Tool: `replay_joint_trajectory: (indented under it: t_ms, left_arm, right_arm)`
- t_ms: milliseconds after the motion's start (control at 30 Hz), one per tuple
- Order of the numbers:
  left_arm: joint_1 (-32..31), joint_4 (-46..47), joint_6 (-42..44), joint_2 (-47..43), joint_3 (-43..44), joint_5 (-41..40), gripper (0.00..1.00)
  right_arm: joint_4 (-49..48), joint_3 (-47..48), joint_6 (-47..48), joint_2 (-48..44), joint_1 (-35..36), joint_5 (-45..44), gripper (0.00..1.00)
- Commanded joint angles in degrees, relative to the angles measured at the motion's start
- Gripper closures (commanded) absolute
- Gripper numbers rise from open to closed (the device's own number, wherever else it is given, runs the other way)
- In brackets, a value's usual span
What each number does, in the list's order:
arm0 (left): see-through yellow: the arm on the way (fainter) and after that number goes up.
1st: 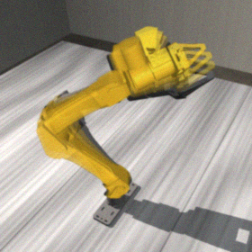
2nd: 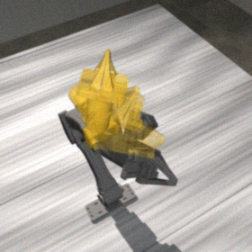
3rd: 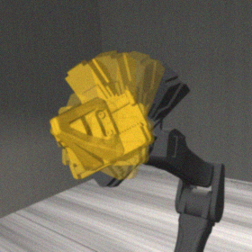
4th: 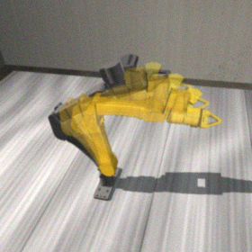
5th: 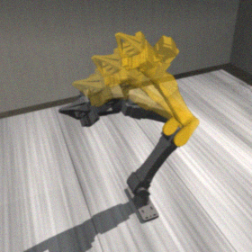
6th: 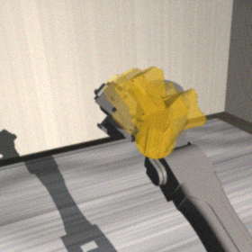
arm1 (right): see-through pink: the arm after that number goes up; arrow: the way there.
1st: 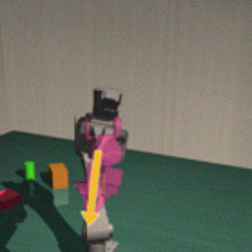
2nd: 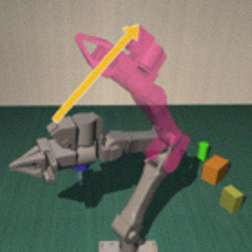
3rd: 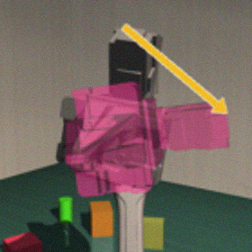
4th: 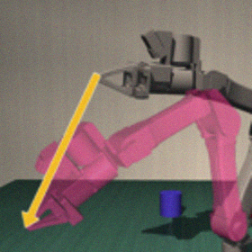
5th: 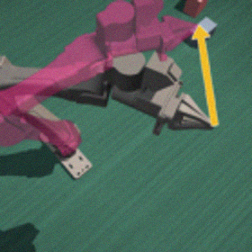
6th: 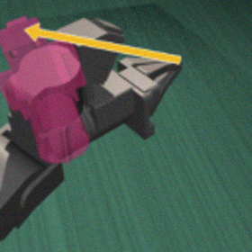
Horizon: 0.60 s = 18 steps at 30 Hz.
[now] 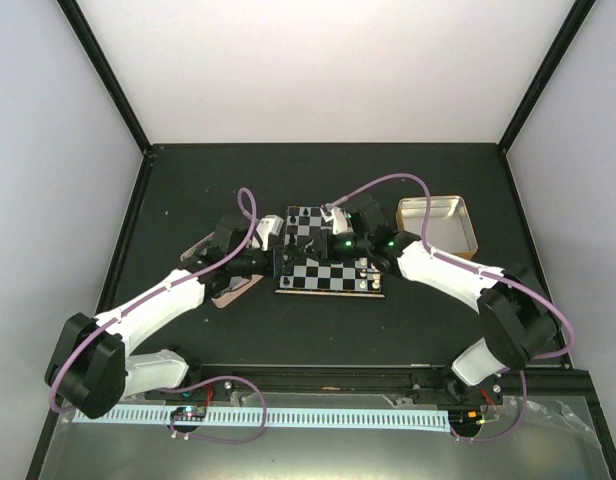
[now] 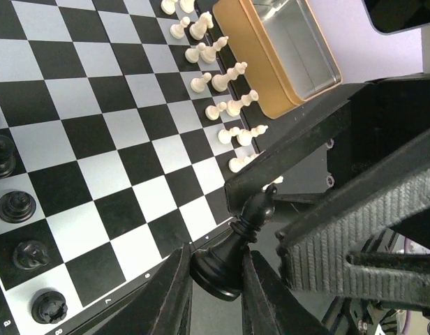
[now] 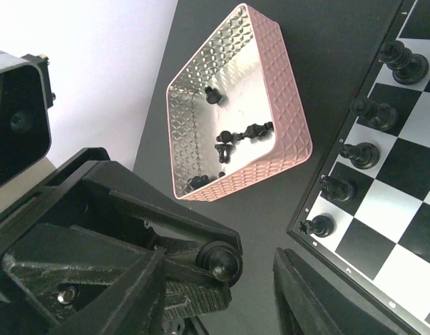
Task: Set up the chess pieces on the board
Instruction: Place the chess piece on the chessboard.
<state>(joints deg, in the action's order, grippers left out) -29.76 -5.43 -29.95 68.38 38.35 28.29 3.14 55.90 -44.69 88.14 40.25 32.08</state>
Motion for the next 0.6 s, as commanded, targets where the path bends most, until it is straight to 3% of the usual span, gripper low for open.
replay_joint_trajectory:
  t_ms: [0,333,567]
  left_arm:
    - [-0.81,2.73,2.1,-1.0,0.61,2.58,0.82]
    - [-0.82,3.19,2.37,-1.58,0.5,3.39,0.82]
    - [-0.8,3.23,1.9,-1.78,0.76,1.66,0.8]
  right_arm:
    - [-1.99,0.84,-2.52,-0.22,-0.74,-0.18,0.62]
    - [-4.34,-0.35,-4.83,-0.51,-1.46,0.95,0.86]
    - [-4.41,-0.42,-4.18,-1.45,-1.46,1.63,0.96]
